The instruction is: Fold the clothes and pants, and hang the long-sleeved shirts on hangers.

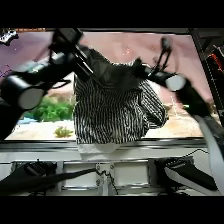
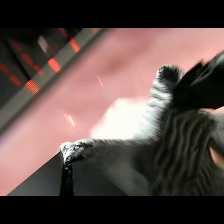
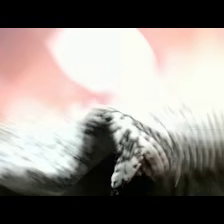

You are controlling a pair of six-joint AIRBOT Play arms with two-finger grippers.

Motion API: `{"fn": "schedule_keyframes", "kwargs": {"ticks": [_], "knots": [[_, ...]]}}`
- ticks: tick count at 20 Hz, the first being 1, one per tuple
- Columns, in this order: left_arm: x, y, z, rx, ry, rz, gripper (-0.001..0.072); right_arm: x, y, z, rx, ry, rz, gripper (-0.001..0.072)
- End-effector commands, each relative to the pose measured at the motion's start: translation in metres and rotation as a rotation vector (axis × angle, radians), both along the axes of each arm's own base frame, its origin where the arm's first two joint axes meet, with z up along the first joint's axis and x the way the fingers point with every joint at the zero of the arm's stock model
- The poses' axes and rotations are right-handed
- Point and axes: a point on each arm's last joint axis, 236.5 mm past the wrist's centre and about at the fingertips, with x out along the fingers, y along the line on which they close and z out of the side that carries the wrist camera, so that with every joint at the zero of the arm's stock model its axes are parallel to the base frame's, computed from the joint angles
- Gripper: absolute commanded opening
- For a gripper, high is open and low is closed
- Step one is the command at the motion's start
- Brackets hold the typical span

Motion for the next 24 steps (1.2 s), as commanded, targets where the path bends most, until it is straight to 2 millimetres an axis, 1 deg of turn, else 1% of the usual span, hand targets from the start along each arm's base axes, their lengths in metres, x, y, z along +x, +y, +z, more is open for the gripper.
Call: {"fn": "schedule_keyframes", "kwargs": {"ticks": [1,2,3,4,5,6,7,8,9,10,11,12,13,14,15,16,17,18,19,20,21,23,24], "knots": [[-0.044,0.026,0.128,-0.19,-0.236,0.001,0.0024,-0.073,-0.002,0.199,-0.013,-0.414,0.111,0.0031],[-0.068,0.037,0.175,-0.273,-0.329,-0.012,0.0024,-0.101,-0.009,0.263,0.004,-0.558,0.108,0.0031],[-0.091,0.046,0.212,-0.331,-0.407,-0.027,0.0024,-0.127,-0.014,0.315,0.017,-0.673,0.109,0.0032],[-0.113,0.057,0.243,-0.375,-0.465,-0.041,0.0023,-0.153,-0.018,0.358,0.022,-0.775,0.114,0.0032],[-0.129,0.064,0.263,-0.403,-0.499,-0.052,0.0024,-0.179,-0.023,0.395,0.033,-0.863,0.118,0.0032],[-0.139,0.071,0.277,-0.421,-0.529,-0.054,0.0023,-0.197,-0.025,0.419,0.038,-0.922,0.125,0.0032],[-0.142,0.075,0.284,-0.424,-0.545,-0.049,0.0024,-0.208,-0.025,0.436,0.038,-0.962,0.134,0.0032],[-0.139,0.077,0.283,-0.404,-0.554,-0.032,0.0024,-0.209,-0.024,0.442,0.05,-0.965,0.14,0.0032],[-0.126,0.078,0.273,-0.361,-0.536,-0.002,0.0023,-0.2,-0.021,0.437,0.075,-0.928,0.144,0.0032],[-0.111,0.077,0.259,-0.32,-0.489,0.023,0.0023,-0.182,-0.013,0.42,0.079,-0.853,0.16,0.0032],[-0.087,0.081,0.235,-0.268,-0.41,0.069,0.0023,-0.161,-0.003,0.391,0.068,-0.744,0.189,0.0032],[-0.061,0.09,0.209,-0.25,-0.303,0.125,0.0023,-0.138,0.01,0.347,0.044,-0.591,0.232,0.0032],[-0.034,0.103,0.178,-0.254,-0.171,0.195,0.0024,-0.12,0.023,0.297,0.017,-0.418,0.284,0.0032],[-0.005,0.123,0.138,-0.264,-0.015,0.29,0.0024,-0.109,0.035,0.239,-0.02,-0.215,0.348,0.0032],[0.017,0.142,0.099,-0.278,0.133,0.379,0.0024,-0.108,0.046,0.187,-0.054,-0.027,0.418,0.0032],[0.034,0.16,0.06,-0.287,0.26,0.463,0.0023,-0.113,0.054,0.136,-0.101,0.162,0.488,0.0032],[0.046,0.175,0.023,-0.297,0.36,0.531,0.0024,-0.126,0.06,0.096,-0.15,0.32,0.565,0.0032],[0.05,0.184,-0.009,-0.301,0.445,0.579,0.0024,-0.142,0.065,0.06,-0.204,0.465,0.647,0.0032],[0.05,0.189,-0.043,-0.288,0.533,0.617,0.0024,-0.154,0.07,0.035,-0.244,0.566,0.708,0.0032],[0.048,0.19,-0.071,-0.261,0.599,0.635,0.0024,-0.161,0.079,0.017,-0.27,0.627,0.754,0.0032],[0.044,0.19,-0.098,-0.23,0.656,0.647,0.0024,-0.16,0.091,0.005,-0.28,0.637,0.784,0.0032],[0.034,0.191,-0.147,-0.175,0.755,0.668,0.0024,-0.15,0.117,-0.012,-0.268,0.617,0.803,0.0032],[0.029,0.196,-0.169,-0.144,0.793,0.688,0.0024,-0.144,0.128,-0.019,-0.263,0.598,0.812,0.0032]]}}
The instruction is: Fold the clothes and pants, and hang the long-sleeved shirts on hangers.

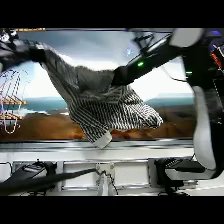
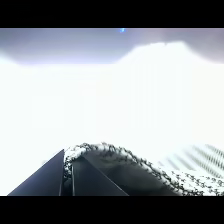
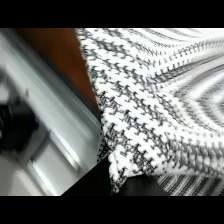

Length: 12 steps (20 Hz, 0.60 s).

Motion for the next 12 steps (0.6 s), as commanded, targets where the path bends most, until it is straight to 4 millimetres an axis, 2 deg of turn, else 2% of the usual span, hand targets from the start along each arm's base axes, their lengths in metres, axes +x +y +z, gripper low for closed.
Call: {"fn": "schedule_keyframes", "kwargs": {"ticks": [1,3,5,6,8,9,12], "knots": [[-0.023,0.021,-0.094,0.052,0.237,0.059,0.0024,-0.004,0.031,-0.045,-0.034,0.08,0.083,0.0032],[-0.029,0.034,-0.124,0.056,0.283,0.107,0.0025,0.0,0.043,-0.06,-0.026,0.114,0.087,0.0031],[-0.031,0.043,-0.141,-0.004,0.306,0.187,0.0026,0.007,0.048,-0.078,-0.034,0.147,0.079,0.0031],[-0.032,0.045,-0.143,-0.028,0.311,0.214,0.0039,0.013,0.051,-0.085,-0.029,0.151,0.066,0.0031],[-0.028,0.049,-0.14,-0.066,0.295,0.255,0.0221,0.036,0.064,-0.096,0.004,0.12,0.007,0.0031],[-0.026,0.052,-0.138,-0.08,0.284,0.271,0.0256,0.048,0.07,-0.099,0.026,0.097,-0.026,0.0031],[-0.027,0.071,-0.139,-0.091,0.289,0.325,0.0256,0.084,0.081,-0.104,0.077,0.019,-0.121,0.0033]]}}
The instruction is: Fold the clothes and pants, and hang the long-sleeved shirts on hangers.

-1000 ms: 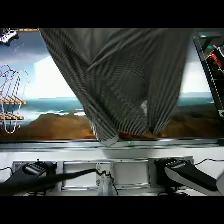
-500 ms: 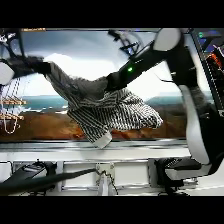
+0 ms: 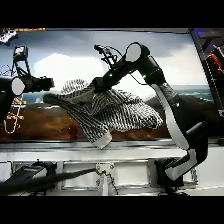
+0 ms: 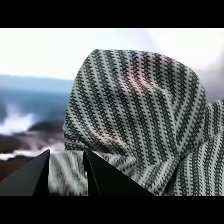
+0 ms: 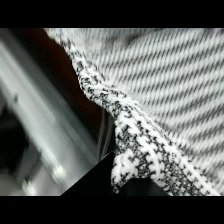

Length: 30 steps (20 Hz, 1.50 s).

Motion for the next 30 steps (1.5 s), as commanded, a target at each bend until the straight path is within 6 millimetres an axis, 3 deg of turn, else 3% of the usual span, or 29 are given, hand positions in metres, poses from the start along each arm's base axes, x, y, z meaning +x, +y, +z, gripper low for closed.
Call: {"fn": "schedule_keyframes", "kwargs": {"ticks": [1,3,6,8,13,14,15,18,22,30], "knots": [[-0.003,0.023,-0.005,-0.022,0.016,0.09,0.0256,0.045,0.013,-0.01,0.048,-0.086,-0.126,0.0033],[-0.014,0.031,-0.012,-0.054,0.071,0.137,0.0256,0.058,0.01,-0.023,0.04,-0.08,-0.162,0.0033],[-0.036,0.04,-0.013,-0.027,0.142,0.155,0.0255,0.056,0.004,-0.04,0.012,-0.032,-0.159,0.0033],[-0.042,0.061,0.002,0.054,0.109,0.166,0.0255,0.059,0.005,-0.043,0.012,-0.038,-0.165,0.0033],[-0.053,0.113,0.063,0.064,-0.099,0.3,0.0256,0.059,0.007,-0.042,0.015,-0.064,-0.135,0.0033],[-0.06,0.129,0.065,0.068,-0.095,0.348,0.0318,0.056,0.008,-0.042,0.014,-0.07,-0.116,0.0033],[-0.068,0.146,0.062,0.076,-0.075,0.39,0.0392,0.052,0.01,-0.043,0.012,-0.073,-0.096,0.0033],[-0.087,0.183,0.045,0.062,-0.026,0.507,0.0384,0.039,0.015,-0.045,0.003,-0.09,-0.015,0.0032],[-0.09,0.193,0.007,0.102,0.096,0.45,0.0369,0.033,0.018,-0.046,-0.001,-0.114,0.034,0.0032],[-0.084,0.23,-0.043,0.231,0.243,0.437,0.0369,0.027,0.014,-0.047,-0.015,-0.126,0.086,0.0032]]}}
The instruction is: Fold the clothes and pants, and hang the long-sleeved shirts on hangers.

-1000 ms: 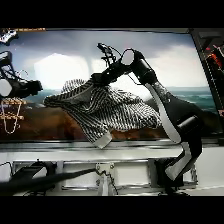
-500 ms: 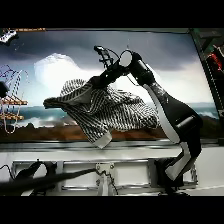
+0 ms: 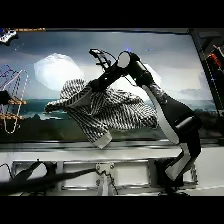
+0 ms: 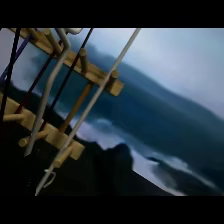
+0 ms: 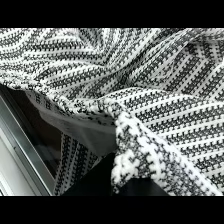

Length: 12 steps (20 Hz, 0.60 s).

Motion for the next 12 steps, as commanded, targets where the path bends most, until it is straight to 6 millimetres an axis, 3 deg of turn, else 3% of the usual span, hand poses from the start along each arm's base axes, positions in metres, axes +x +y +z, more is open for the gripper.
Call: {"fn": "schedule_keyframes", "kwargs": {"ticks": [1,8,12], "knots": [[-0.001,0.018,-0.021,0.033,0.069,0.003,0.0369,-0.001,-0.003,-0.002,-0.015,-0.009,0.018,0.0032],[-0.005,0.048,-0.044,0.028,0.086,0.052,0.0367,0.0,-0.005,-0.004,-0.027,-0.018,0.02,0.0032],[-0.004,0.05,-0.063,0.016,0.135,0.017,0.035,0.0,-0.005,-0.004,-0.027,-0.017,0.02,0.0032]]}}
